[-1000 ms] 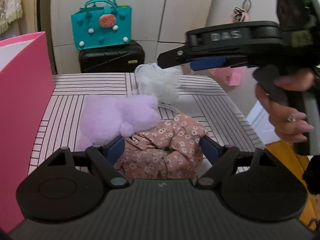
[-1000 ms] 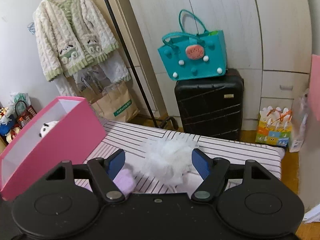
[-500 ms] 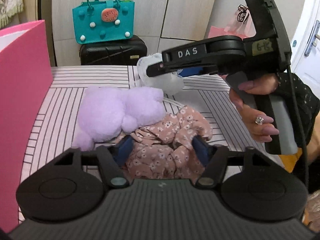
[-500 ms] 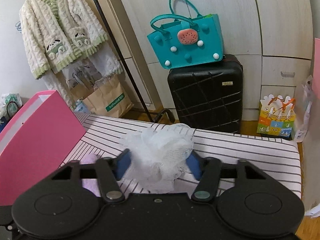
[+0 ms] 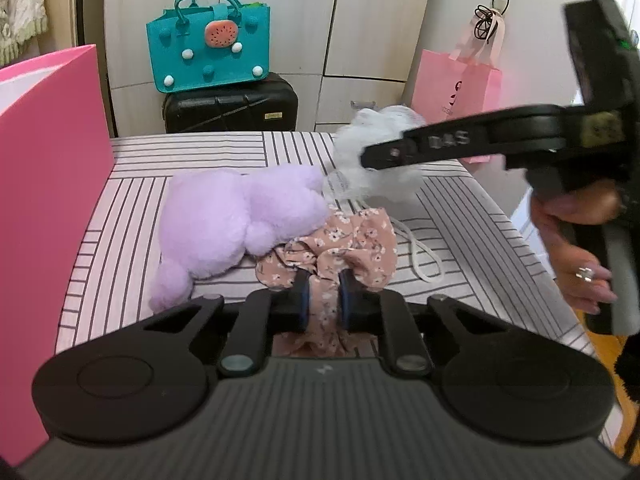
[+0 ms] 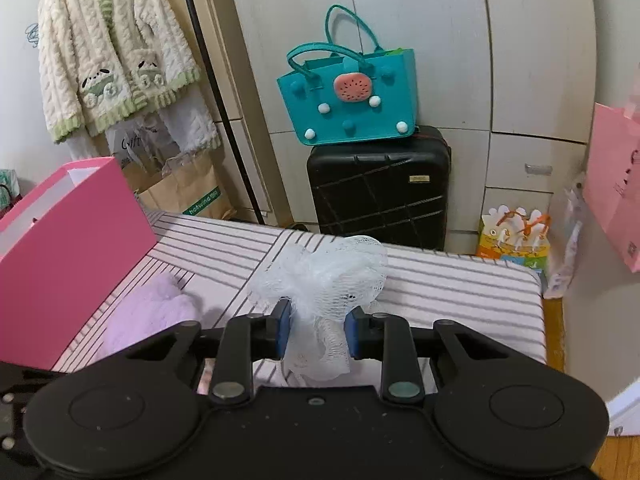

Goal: Organize soft objects
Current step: 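Grasp the white bath puff with the right tool while the left grasps the pink scrunchie, then lift and carry the scrunchie with the left tool while the right carries the bath puff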

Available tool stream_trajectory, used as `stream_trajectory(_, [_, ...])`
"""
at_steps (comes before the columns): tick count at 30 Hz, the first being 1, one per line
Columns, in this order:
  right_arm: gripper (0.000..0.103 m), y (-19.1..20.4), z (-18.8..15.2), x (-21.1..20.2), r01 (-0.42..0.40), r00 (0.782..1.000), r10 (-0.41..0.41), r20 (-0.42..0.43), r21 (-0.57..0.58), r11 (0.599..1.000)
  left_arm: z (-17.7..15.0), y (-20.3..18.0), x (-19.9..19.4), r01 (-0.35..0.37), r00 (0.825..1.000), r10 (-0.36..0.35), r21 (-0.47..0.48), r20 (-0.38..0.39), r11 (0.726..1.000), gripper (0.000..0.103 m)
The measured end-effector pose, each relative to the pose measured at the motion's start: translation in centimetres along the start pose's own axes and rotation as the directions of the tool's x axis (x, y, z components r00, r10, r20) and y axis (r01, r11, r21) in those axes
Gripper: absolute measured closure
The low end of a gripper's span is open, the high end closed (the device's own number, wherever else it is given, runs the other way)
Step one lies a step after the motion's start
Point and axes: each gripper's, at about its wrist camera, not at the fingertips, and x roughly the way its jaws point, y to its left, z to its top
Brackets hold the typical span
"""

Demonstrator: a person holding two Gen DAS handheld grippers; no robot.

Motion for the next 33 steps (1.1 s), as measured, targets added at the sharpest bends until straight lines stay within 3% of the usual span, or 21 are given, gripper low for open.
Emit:
stream_trajectory(8, [0.072,0.5,-1.6,-3.6,0.016,1.0,-0.016,-0.013,0.019,1.0,-0.1,1.2,-0.9,0.073,0.995,-0.076,-0.061,-0.06,0.995,0.09])
stream_trajectory(16, [0.072,1.3,-3.3,-6.6,0.022,0.997,-0.018,-0.072,0.056,0.998,-0.1,2.7,-2.3,0.172,0.968,-0.192,-0.127,-0.165,0.977,0.09])
stream_trajectory(21, [0.072,1.8,-4.3,-8.1,0.012,0.994,-0.003,-0.114,0.083,0.996,-0.3,3.1,-3.7,0.16,0.967,-0.174,-0.09,-0.184,0.983,0.09])
stream_trajectory(27, [0.072,3.5,-5.4,-9.2,-0.005,0.987,0.019,-0.161,0.083,0.997,-0.6,3.5,-4.7,0.195,0.944,-0.214,-0.096,-0.252,0.976,0.09])
stream_trajectory(33, [0.072,4.7,-5.6,-10.6,-0.018,0.984,0.033,-0.176,0.085,0.996,-1.4,4.1,-7.0,0.2,0.938,-0.213,-0.074,-0.273,0.977,0.09])
